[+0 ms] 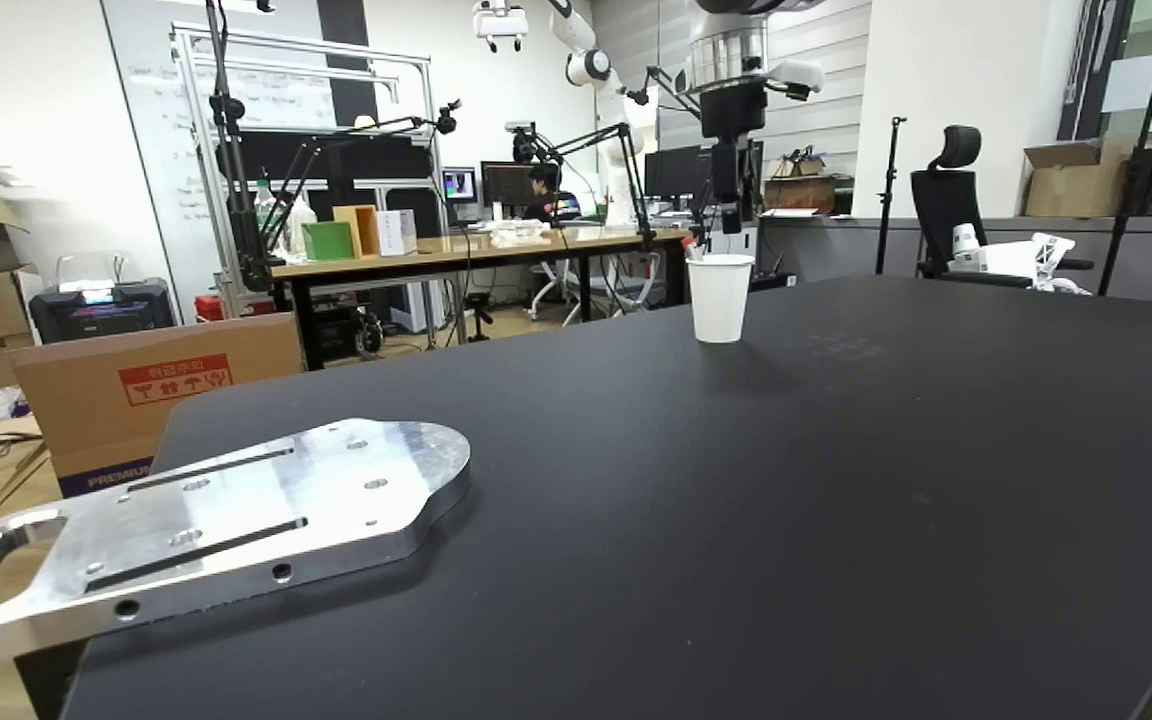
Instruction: Remove the marker from the cup and put it on the table
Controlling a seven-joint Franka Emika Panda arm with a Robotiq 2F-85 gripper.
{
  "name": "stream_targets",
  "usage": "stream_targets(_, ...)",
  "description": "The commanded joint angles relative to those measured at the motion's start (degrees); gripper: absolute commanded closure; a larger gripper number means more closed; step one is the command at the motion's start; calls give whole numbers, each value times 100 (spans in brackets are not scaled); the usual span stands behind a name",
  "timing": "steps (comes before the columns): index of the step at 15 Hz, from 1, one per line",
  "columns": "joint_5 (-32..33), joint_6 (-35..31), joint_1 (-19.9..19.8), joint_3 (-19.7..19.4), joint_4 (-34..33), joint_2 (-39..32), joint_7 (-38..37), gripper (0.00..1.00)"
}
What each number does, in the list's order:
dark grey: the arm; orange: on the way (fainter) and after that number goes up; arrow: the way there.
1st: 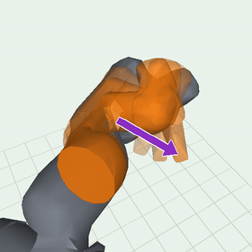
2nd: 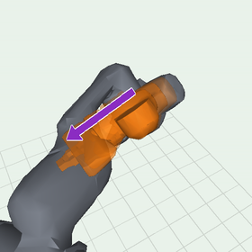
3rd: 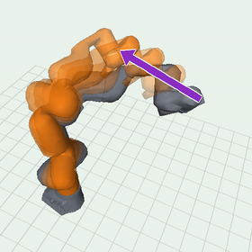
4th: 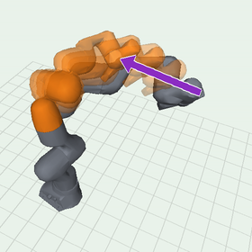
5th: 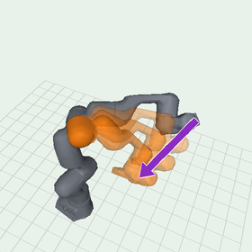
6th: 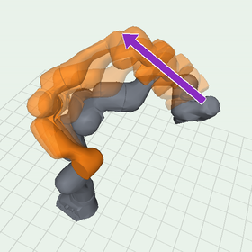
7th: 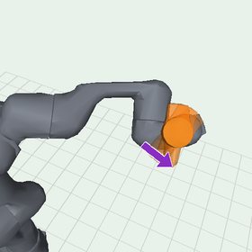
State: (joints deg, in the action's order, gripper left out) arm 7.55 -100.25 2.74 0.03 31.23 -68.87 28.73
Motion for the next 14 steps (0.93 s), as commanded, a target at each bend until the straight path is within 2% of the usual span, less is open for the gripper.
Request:
stream_targets(1,0,0,0,-1,-4,-1,0,0)
stream_targets(14,17,-86,0,-24,-112,-51,-27,0)
